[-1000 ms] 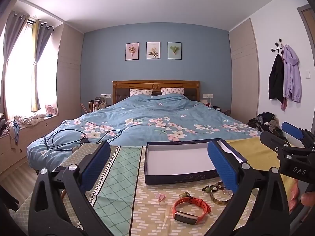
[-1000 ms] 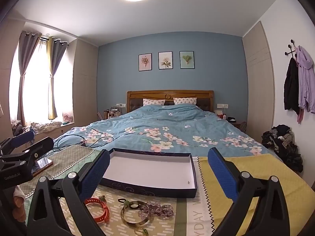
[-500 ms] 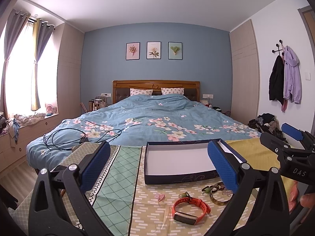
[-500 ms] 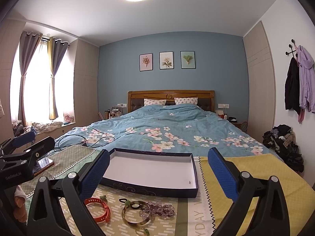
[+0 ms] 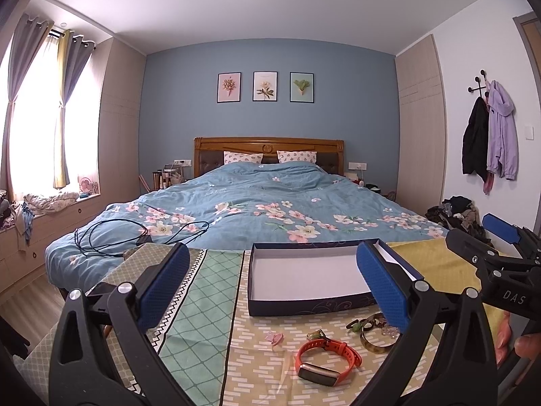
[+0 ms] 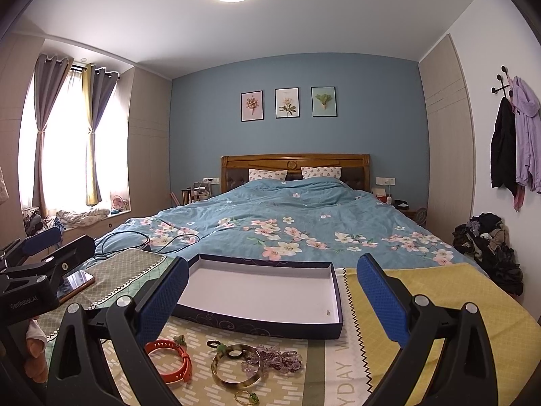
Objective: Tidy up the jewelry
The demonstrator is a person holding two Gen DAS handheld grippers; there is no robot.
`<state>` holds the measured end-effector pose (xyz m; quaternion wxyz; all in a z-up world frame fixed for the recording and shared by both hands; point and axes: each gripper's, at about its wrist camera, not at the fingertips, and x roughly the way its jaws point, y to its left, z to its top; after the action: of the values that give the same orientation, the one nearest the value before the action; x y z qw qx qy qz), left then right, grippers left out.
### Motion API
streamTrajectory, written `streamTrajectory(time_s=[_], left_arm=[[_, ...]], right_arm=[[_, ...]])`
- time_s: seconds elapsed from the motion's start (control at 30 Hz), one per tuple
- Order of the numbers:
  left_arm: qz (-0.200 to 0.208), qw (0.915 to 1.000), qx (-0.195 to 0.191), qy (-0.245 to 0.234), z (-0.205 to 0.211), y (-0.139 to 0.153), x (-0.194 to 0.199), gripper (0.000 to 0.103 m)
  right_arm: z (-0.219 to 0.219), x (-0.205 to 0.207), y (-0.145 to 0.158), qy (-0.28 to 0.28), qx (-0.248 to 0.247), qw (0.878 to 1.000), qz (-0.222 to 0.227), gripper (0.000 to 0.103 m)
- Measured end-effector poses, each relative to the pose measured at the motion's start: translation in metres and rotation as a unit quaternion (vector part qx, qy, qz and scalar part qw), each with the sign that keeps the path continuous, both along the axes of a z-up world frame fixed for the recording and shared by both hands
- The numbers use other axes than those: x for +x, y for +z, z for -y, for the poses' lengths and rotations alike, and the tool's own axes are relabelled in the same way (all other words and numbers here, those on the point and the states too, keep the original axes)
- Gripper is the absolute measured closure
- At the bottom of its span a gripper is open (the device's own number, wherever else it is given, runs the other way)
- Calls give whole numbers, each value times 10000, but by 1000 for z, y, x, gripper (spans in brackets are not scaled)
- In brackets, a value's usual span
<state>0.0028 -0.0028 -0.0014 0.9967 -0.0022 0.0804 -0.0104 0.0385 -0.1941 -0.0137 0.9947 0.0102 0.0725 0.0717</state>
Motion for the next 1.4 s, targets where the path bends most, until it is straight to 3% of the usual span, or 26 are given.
streamTrajectory(time_s=[1.4], left_arm=[[-20, 10000, -21, -3, -1, -2, 0, 6]], right_arm=[[4, 0, -2, 30, 52, 10000, -26, 7]])
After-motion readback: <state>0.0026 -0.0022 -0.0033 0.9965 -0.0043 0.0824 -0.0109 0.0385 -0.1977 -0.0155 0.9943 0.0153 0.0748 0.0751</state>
